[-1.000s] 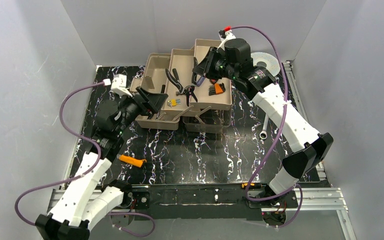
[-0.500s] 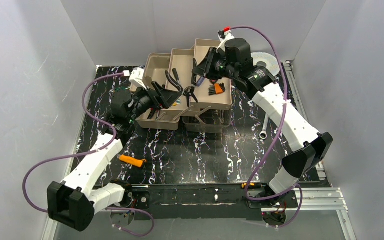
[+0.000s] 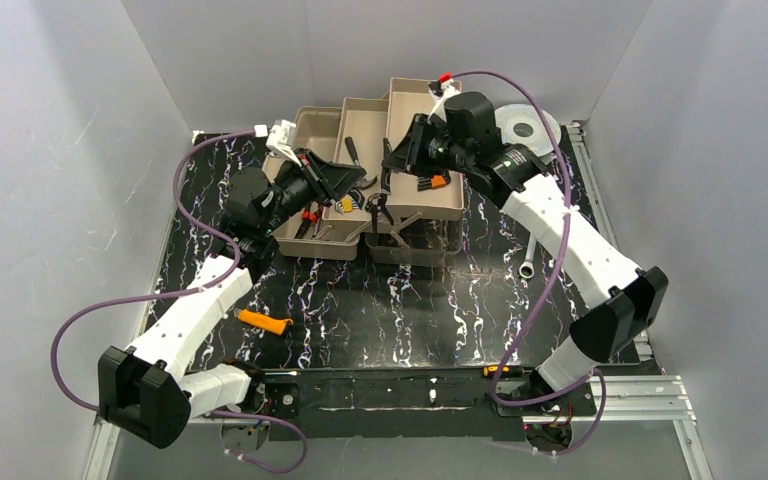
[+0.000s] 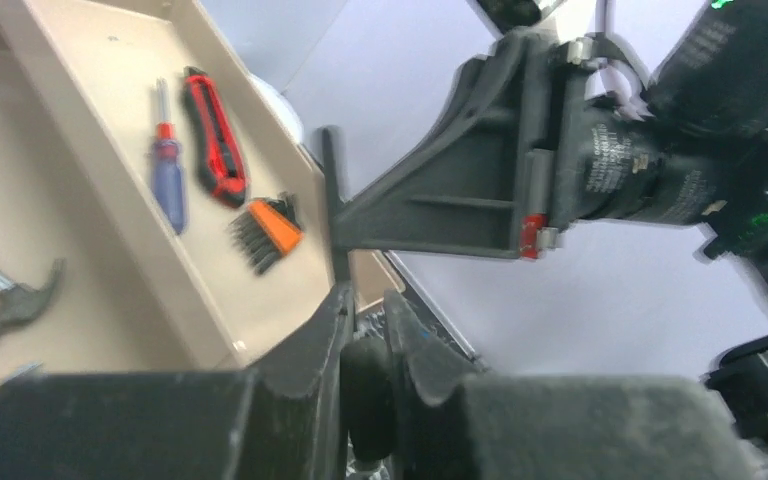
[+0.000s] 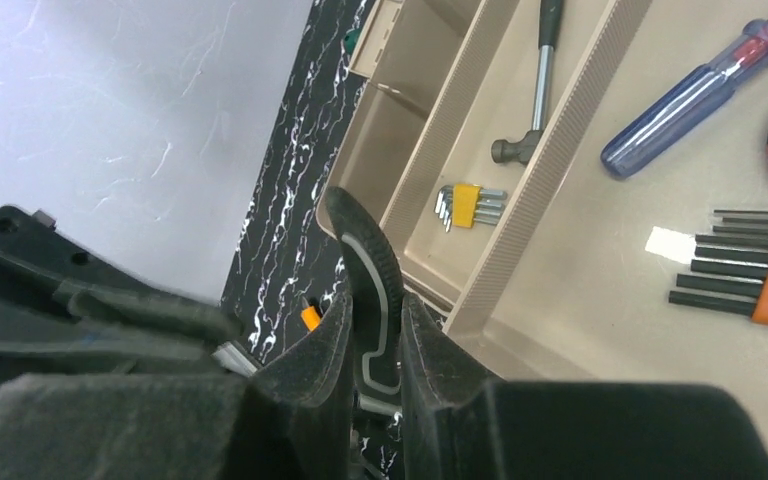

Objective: Pack the tool kit

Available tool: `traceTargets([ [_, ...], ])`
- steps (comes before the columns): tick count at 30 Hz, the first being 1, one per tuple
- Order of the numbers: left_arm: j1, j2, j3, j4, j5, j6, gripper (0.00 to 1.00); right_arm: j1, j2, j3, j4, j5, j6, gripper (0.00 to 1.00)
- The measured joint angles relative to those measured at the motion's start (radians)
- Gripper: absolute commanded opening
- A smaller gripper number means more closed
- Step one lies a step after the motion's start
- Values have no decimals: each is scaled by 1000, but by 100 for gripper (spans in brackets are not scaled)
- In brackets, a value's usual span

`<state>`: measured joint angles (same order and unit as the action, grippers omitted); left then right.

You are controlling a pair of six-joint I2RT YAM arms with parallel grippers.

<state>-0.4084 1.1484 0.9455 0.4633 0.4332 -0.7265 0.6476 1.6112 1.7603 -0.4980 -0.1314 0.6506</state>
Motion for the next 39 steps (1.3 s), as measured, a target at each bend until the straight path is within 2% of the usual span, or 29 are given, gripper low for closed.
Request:
traceTargets([
  [1,0,0,4,-4,0,4,0,0,-13,-16,4,-6,1,3],
  [2,1,0,7,-24,-1,15,0,0,-34,-38,16,-6,0,14],
  [4,2,4,13,-29,14,14,0,-2,-93,-96,30,-3,-1,50],
  [5,-3,5,20,-36,26,16,0,-3,-124,-127,36,-3,1,59],
  [6,-10,3,25,-46,34,18,0,-4,-154,-157,42,-2,1,63],
  [14,-3,-95,-2,-240,-69,90,0,-29,-370,-374,42,130,-24,66],
  [23,4,-290,14,-656,-327,266,0,-71,-689,-664,40,375,-60,64],
  [27,8,-274,100,-827,-495,364,0,-71,-764,-785,63,438,-61,63],
  [31,23,-204,181,-914,-626,437,0,-72,-780,-885,92,451,-60,62],
  [34,96,-122,216,-941,-602,446,0,-72,-790,-943,116,449,-60,62],
  [39,300,27,226,-943,-419,391,0,-72,-791,-976,155,436,-56,62],
])
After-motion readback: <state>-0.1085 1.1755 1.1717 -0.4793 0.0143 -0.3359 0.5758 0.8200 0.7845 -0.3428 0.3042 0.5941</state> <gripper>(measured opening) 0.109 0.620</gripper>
